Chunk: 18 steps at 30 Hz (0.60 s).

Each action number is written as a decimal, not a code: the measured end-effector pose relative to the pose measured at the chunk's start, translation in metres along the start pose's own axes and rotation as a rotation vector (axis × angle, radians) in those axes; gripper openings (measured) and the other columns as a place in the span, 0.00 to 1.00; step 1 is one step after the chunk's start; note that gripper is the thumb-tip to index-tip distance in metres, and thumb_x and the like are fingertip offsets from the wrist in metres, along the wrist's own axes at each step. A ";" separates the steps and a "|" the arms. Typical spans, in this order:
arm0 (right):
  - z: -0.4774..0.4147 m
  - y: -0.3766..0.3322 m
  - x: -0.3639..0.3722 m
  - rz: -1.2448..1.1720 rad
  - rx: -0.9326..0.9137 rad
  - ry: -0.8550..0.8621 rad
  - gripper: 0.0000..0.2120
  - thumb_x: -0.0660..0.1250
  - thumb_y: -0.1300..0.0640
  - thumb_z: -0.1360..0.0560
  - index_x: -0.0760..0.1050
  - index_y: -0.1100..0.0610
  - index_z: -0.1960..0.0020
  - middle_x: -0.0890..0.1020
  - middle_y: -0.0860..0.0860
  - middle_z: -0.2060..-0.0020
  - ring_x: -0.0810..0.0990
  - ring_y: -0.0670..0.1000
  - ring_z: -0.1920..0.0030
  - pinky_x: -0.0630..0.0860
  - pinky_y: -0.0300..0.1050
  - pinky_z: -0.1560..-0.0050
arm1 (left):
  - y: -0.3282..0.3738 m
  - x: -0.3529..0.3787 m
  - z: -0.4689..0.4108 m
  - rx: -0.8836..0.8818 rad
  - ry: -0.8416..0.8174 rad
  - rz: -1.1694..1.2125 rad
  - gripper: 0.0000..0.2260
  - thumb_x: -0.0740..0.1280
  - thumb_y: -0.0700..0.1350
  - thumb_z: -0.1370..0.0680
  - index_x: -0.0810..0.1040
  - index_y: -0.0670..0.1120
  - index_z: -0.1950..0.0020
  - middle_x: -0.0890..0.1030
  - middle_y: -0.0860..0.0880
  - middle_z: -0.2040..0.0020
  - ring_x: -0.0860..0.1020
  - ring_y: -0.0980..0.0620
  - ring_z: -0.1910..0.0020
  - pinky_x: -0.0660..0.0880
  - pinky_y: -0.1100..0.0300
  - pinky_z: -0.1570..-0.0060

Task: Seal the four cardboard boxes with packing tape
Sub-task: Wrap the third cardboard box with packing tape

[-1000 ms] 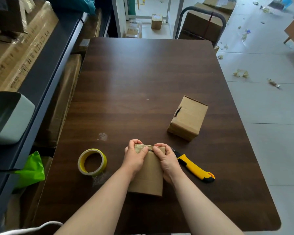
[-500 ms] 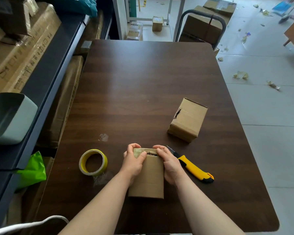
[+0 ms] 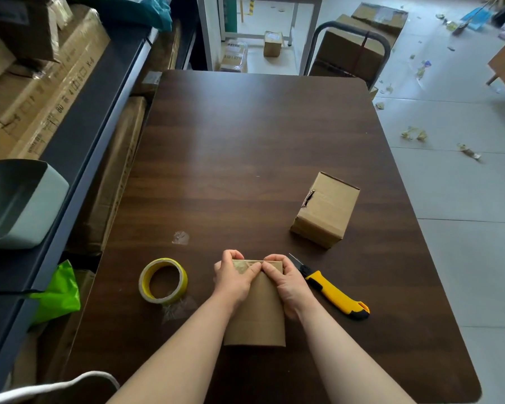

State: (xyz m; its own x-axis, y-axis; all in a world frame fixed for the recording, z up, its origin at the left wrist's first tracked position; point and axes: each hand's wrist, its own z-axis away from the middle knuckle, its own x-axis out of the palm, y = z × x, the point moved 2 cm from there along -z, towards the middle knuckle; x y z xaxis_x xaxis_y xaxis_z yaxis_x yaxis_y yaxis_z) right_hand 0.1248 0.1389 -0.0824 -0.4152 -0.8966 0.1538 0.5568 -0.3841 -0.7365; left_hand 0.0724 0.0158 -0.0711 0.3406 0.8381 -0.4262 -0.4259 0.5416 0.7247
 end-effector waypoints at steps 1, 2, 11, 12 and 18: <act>0.000 0.000 0.000 -0.012 0.004 -0.007 0.08 0.70 0.55 0.24 0.76 0.54 0.47 0.81 0.59 0.48 0.79 0.55 0.53 0.80 0.53 0.54 | -0.001 0.000 -0.001 -0.002 -0.006 0.001 0.16 0.72 0.53 0.27 0.69 0.52 0.46 0.69 0.47 0.42 0.71 0.46 0.43 0.70 0.53 0.39; 0.000 -0.001 -0.001 -0.017 0.007 -0.015 0.08 0.70 0.56 0.24 0.76 0.54 0.46 0.81 0.59 0.48 0.79 0.55 0.53 0.80 0.52 0.54 | -0.001 0.000 -0.001 0.001 -0.014 -0.003 0.16 0.72 0.52 0.27 0.69 0.52 0.46 0.69 0.47 0.42 0.72 0.46 0.43 0.70 0.53 0.39; 0.004 0.004 -0.011 -0.271 0.042 -0.214 0.21 0.74 0.60 0.30 0.74 0.55 0.39 0.82 0.58 0.46 0.82 0.54 0.50 0.80 0.49 0.54 | -0.013 -0.012 0.001 -0.001 -0.310 0.281 0.11 0.71 0.54 0.28 0.74 0.62 0.49 0.72 0.44 0.38 0.75 0.44 0.42 0.76 0.44 0.41; 0.004 0.005 -0.012 -0.260 0.033 -0.241 0.25 0.76 0.62 0.32 0.73 0.55 0.38 0.82 0.58 0.46 0.82 0.55 0.50 0.80 0.50 0.53 | -0.016 -0.013 0.001 -0.019 -0.338 0.350 0.11 0.72 0.52 0.28 0.75 0.61 0.48 0.74 0.43 0.38 0.76 0.42 0.42 0.77 0.44 0.43; 0.000 0.012 -0.011 -0.268 -0.001 -0.278 0.23 0.74 0.68 0.33 0.72 0.56 0.41 0.82 0.58 0.48 0.83 0.56 0.51 0.81 0.52 0.53 | -0.019 -0.013 0.000 -0.020 -0.424 0.537 0.14 0.69 0.34 0.25 0.72 0.46 0.44 0.79 0.43 0.49 0.79 0.50 0.53 0.79 0.58 0.59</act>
State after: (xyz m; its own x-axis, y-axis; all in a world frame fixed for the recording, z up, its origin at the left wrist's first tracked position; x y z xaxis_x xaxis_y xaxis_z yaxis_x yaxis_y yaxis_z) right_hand 0.1362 0.1445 -0.0925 -0.3352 -0.7900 0.5134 0.4543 -0.6129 -0.6465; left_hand 0.0757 -0.0050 -0.0793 0.3747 0.8953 0.2411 -0.6417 0.0627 0.7644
